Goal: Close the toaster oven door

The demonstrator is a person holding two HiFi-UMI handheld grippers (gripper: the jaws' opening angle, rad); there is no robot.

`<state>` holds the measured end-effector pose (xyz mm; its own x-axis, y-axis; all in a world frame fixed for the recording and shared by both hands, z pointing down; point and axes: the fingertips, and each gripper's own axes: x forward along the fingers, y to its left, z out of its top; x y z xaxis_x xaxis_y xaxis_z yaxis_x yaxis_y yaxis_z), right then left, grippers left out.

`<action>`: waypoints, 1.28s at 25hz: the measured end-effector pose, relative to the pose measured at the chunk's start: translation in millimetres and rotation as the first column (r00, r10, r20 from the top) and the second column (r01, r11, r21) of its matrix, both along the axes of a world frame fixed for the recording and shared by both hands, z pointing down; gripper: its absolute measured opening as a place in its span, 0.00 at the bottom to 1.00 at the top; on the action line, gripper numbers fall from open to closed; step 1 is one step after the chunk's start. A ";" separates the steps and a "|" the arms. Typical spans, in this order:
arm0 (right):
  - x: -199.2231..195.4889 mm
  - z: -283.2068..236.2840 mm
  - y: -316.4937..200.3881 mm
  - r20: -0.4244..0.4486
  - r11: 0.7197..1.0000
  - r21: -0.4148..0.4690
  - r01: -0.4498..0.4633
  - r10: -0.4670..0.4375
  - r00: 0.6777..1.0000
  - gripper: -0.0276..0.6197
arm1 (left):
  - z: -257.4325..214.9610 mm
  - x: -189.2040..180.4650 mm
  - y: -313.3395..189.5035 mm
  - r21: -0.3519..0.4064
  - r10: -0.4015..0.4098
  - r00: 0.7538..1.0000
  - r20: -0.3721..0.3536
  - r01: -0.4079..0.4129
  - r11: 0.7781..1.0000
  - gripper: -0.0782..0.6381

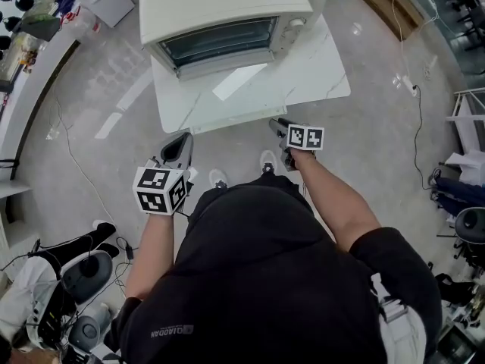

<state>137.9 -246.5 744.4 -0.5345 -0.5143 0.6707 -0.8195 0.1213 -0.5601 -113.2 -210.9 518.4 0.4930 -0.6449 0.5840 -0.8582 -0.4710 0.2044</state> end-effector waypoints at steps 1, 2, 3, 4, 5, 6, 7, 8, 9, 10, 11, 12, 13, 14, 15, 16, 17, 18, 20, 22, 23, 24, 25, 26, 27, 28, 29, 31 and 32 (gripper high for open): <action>-0.1 0.3 -2.8 0.013 1.000 -0.002 -0.013 0.013 1.000 0.27 | 1.0 -1.0 0.8 -0.002 -0.001 1.000 0.006 0.001 1.000 0.11; -0.4 0.3 -5.7 0.023 1.000 -0.002 -0.023 0.023 0.999 0.27 | 1.6 -1.5 1.5 -0.003 -0.002 1.000 0.013 0.002 1.000 0.11; -0.7 0.6 -7.8 0.027 1.000 -0.003 -0.027 0.027 0.999 0.27 | 1.9 -1.7 2.3 -0.002 -0.001 1.000 0.020 0.001 1.000 0.11; -1.0 1.4 -9.0 0.025 1.000 -0.005 -0.027 0.027 0.999 0.27 | 1.8 -1.5 3.3 0.000 0.000 1.000 0.027 0.000 1.000 0.11; -1.5 2.7 -9.5 0.022 1.000 -0.008 -0.023 0.023 0.999 0.27 | 1.5 -1.3 4.2 0.001 0.001 0.999 0.032 -0.001 1.000 0.11; -2.1 4.2 -10.1 0.019 1.000 -0.012 -0.020 0.021 1.000 0.27 | 1.0 -1.4 4.7 0.001 0.002 0.999 0.034 -0.002 1.000 0.11; -2.8 5.5 -11.0 0.019 1.000 -0.015 -0.019 0.020 1.000 0.27 | 0.7 -2.1 4.7 0.001 0.000 0.999 0.035 0.000 1.000 0.11; -3.3 6.6 -12.1 0.019 1.000 -0.017 -0.020 0.020 1.000 0.27 | 0.7 -3.2 4.4 -0.001 -0.003 0.999 0.035 0.003 1.000 0.11; -3.5 7.3 -13.1 0.020 1.000 -0.017 -0.020 0.021 1.000 0.27 | 1.0 -4.6 4.1 -0.004 -0.008 0.999 0.035 0.008 1.000 0.11; -3.6 7.8 -13.8 0.022 1.000 -0.017 -0.021 0.021 1.000 0.27 | 1.5 -6.0 4.0 -0.008 -0.013 0.999 0.033 0.013 1.000 0.11; -3.5 8.0 -13.9 0.024 1.000 -0.016 -0.022 0.022 0.999 0.27 | 1.9 -7.4 4.2 -0.011 -0.018 0.999 0.031 0.018 1.000 0.11; -3.5 8.0 -13.6 0.026 1.000 -0.015 -0.022 0.022 0.999 0.27 | 2.3 -8.5 4.7 -0.014 -0.022 0.999 0.030 0.023 1.000 0.11; -3.5 8.0 -13.3 0.027 1.000 -0.014 -0.021 0.021 0.999 0.27 | 2.5 -9.4 5.0 -0.014 -0.025 0.999 0.029 0.025 1.000 0.11; -3.3 8.0 -13.2 0.027 1.000 -0.012 -0.020 0.020 0.999 0.27 | 2.6 -9.7 5.0 -0.015 -0.026 0.999 0.029 0.026 1.000 0.11; -3.0 7.9 -13.4 0.027 1.000 -0.009 -0.019 0.019 0.999 0.27 | 2.6 -9.7 4.6 -0.014 -0.026 0.999 0.028 0.026 1.000 0.11; -2.6 7.5 -13.8 0.027 1.000 -0.006 -0.019 0.020 0.999 0.27 | 2.7 -9.3 3.9 -0.014 -0.025 0.999 0.027 0.025 1.000 0.11; -2.1 6.6 -14.4 0.029 1.000 -0.001 -0.023 0.023 0.999 0.27 | 2.8 -8.7 3.2 -0.014 -0.024 0.999 0.026 0.024 1.000 0.11; -1.8 5.1 -15.1 0.036 1.000 0.005 -0.031 0.031 0.999 0.27 | 2.8 -8.0 2.4 -0.014 -0.022 0.999 0.025 0.022 1.000 0.11; -1.8 0.4 -16.8 0.063 0.998 0.020 -0.053 0.051 0.997 0.27 | 2.3 -6.6 0.9 -0.011 -0.017 1.000 0.023 0.017 1.000 0.11; -2.9 -4.7 -17.4 0.086 0.997 0.031 -0.065 0.062 0.994 0.28 | 1.1 -4.9 -1.0 -0.006 -0.012 1.000 0.019 0.012 1.000 0.11; -3.4 -7.1 -17.1 0.093 0.997 0.036 -0.069 0.065 0.994 0.27 | 0.3 -4.3 -1.9 -0.003 -0.009 1.000 0.017 0.009 1.000 0.11; -3.9 -10.2 -16.8 0.103 0.996 0.041 -0.074 0.069 0.992 0.27 | -0.6 -3.8 -2.9 0.000 -0.007 1.000 0.015 0.007 1.000 0.11; -4.6 -14.2 -16.6 0.117 0.996 0.047 -0.078 0.072 0.991 0.27 | -1.5 -3.4 -3.7 0.003 -0.006 1.000 0.013 0.006 1.000 0.11; -5.5 -18.9 -16.3 0.131 0.995 0.054 -0.082 0.074 0.989 0.27 | -2.7 -3.2 -4.4 0.005 -0.005 1.000 0.012 0.005 1.000 0.11; -6.8 -24.1 -15.8 0.146 0.994 0.061 -0.085 0.075 0.986 0.27 | -3.9 -3.0 -4.7 0.008 -0.005 1.000 0.011 0.005 1.000 0.11; -8.3 -29.7 -15.2 0.161 0.994 0.070 -0.088 0.076 0.984 0.27 | -5.3 -2.8 -4.9 0.010 -0.004 1.000 0.009 0.004 1.000 0.11; -9.8 -35.8 -14.9 0.176 0.993 0.080 -0.091 0.075 0.981 0.27 | -6.9 -2.4 -5.1 0.014 -0.003 1.000 0.007 0.003 1.000 0.11; -12.3 -48.7 -15.4 0.202 0.990 0.102 -0.099 0.077 0.976 0.27 | -11.0 -0.2 -5.7 0.023 0.000 1.000 -0.002 0.000 1.000 0.11; -12.8 -55.0 -16.2 0.214 0.988 0.112 -0.107 0.081 0.973 0.27 | -13.5 1.5 -6.2 0.029 0.002 1.000 -0.008 -0.002 1.000 0.11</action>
